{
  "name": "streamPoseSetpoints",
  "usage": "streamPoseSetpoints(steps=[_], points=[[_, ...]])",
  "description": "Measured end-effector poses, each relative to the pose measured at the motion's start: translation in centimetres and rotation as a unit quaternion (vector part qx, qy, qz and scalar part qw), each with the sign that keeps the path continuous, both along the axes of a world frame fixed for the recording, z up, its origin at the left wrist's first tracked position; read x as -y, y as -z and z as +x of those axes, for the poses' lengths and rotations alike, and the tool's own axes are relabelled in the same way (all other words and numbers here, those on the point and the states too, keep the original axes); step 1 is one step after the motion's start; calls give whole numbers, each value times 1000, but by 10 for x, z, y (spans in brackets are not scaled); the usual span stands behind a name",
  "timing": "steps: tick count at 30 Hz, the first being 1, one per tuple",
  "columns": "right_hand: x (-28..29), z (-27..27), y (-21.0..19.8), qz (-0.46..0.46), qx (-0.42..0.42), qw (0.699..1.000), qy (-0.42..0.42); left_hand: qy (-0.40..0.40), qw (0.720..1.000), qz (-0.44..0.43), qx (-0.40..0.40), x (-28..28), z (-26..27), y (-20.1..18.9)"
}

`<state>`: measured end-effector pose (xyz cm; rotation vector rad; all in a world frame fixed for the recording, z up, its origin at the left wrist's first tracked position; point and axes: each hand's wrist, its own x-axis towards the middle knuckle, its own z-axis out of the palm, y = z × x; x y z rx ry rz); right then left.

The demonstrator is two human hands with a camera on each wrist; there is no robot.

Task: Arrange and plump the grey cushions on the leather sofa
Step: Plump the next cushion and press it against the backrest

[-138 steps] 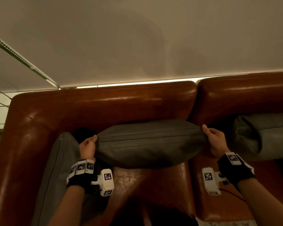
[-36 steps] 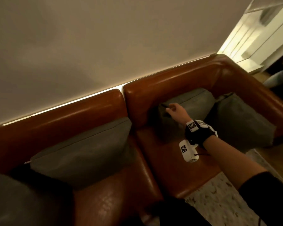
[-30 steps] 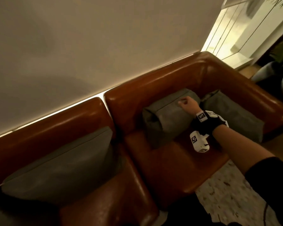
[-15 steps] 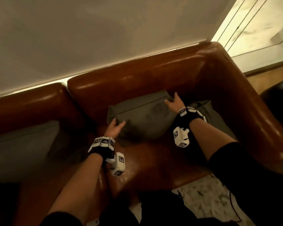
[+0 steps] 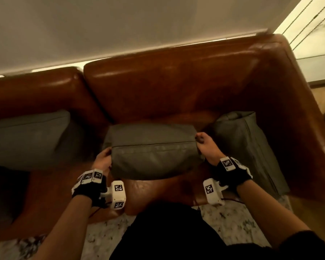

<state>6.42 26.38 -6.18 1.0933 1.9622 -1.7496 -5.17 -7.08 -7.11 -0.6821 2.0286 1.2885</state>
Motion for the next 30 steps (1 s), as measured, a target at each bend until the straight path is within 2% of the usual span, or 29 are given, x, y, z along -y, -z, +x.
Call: streamPoseSetpoints(steps=[3,5,9,12,18,21,24,25,27,29,30], points=[[22,27,37,67,86,989,-100,161,979,-110,56,20,24,21],[37,39,41,96,123,980,-122,244,949,-196,32,29,39,25],[62,56,45,180,88,979,-45,282,935,-211,-30,35,56,28],[73,57,51,230,101,967,-45,333,918,-209,-58,49,61,41],[80,67,58,259,62,963,-49,355,903,-239,-46,51,69,45],[60,70,39,250,42,965,-72,270,933,-213,-106,46,70,23],[17,59,10,268,17,957,-109,49,961,-179,-207,67,66,-4],[5,55,3,260,15,958,-117,-17,966,-151,-210,76,64,-8],[-9,46,0,238,18,963,-126,-97,974,-64,-194,84,59,-10],[-11,39,10,201,30,974,-96,-169,969,49,-173,80,51,-7],[-9,38,20,191,41,978,-67,-191,968,86,-137,75,48,-4]])
